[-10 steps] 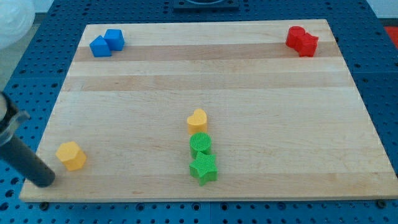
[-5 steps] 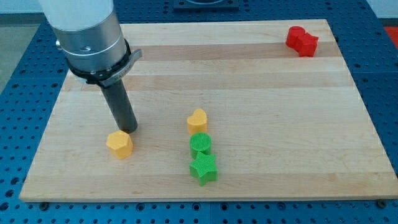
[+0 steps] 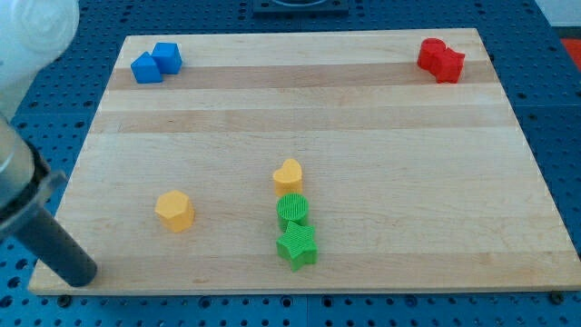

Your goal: Move the hexagon top to the yellow heart

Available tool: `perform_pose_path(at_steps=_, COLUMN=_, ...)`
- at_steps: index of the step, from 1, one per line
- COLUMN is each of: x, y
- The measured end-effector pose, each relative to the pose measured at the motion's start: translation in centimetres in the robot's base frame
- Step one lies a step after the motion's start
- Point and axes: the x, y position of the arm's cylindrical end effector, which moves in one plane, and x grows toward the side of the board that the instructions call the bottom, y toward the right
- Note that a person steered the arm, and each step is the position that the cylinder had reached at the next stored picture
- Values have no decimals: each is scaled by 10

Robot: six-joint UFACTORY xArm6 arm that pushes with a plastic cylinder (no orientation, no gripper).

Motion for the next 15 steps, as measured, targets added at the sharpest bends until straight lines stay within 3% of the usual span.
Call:
perform_pose_path(at_steps=2, x=-33, y=50)
perform_pose_path(at_steps=5, x=-138, y=150)
perform_pose_path(at_steps=6, x=-147, y=159)
perform_pose_path(at_steps=9, x=-87, y=126)
perform_pose_path(at_steps=10, x=-119, y=113)
perform_pose_path(at_steps=12, x=-222, y=109)
perform_pose_path(at_steps=15, x=-231, y=132)
